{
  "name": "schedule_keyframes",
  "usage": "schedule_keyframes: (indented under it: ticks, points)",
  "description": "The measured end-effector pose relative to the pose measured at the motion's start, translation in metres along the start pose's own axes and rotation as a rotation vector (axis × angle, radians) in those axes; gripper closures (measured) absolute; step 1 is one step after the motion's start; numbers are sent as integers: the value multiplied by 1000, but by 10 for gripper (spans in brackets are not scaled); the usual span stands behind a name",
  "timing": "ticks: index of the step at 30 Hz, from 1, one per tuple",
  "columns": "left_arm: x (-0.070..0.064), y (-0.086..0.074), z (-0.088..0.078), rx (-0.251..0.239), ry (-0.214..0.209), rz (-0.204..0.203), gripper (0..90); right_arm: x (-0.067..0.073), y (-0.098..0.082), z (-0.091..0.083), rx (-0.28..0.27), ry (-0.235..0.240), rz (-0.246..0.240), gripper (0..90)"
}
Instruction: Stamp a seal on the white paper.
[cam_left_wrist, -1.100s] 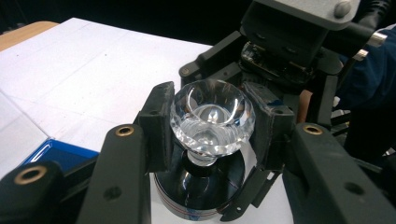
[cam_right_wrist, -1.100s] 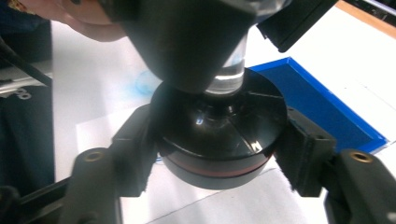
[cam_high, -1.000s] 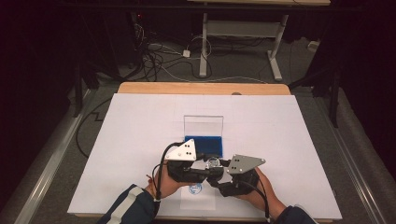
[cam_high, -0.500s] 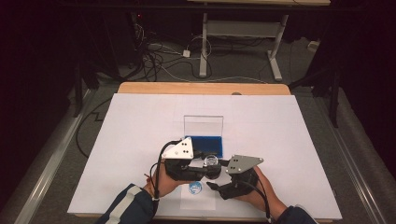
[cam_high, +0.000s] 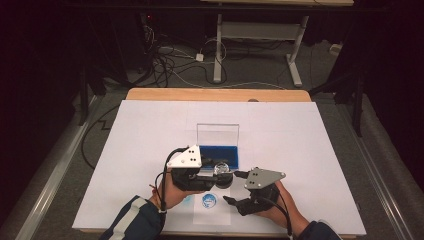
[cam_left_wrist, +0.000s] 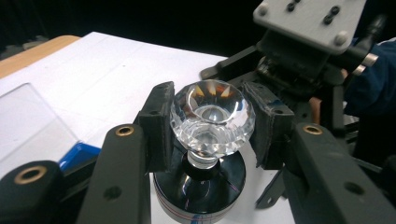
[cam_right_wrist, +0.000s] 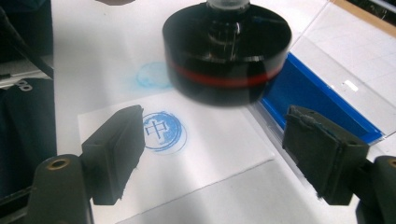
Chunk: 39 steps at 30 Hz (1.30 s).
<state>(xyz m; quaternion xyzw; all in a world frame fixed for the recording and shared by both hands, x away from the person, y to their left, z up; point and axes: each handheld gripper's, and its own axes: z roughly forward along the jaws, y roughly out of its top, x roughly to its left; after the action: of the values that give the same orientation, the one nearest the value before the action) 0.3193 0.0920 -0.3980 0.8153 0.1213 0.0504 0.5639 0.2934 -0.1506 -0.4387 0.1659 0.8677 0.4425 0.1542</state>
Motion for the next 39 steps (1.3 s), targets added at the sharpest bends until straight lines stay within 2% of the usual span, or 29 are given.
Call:
schedule_keyframes:
  ticks: [9,16,21,29,35,39]
  points:
    - [4,1,-13,-14,27,3,545,-1,-3,-16,-38,-42,-16,212]
    - [7,1,-20,-14,51,10,544,-4,-6,-28,-61,-63,-10,212]
    - [10,-1,-25,-13,68,8,544,-8,-12,-39,-76,-82,14,213]
    - [16,-3,-33,-14,93,5,544,-18,-24,-53,-66,-123,30,213]
    - [18,-3,-39,-17,119,14,544,-20,-31,-62,-60,-157,29,213]
    - [21,-3,-44,-23,140,12,544,-20,-33,-66,-63,-164,30,213]
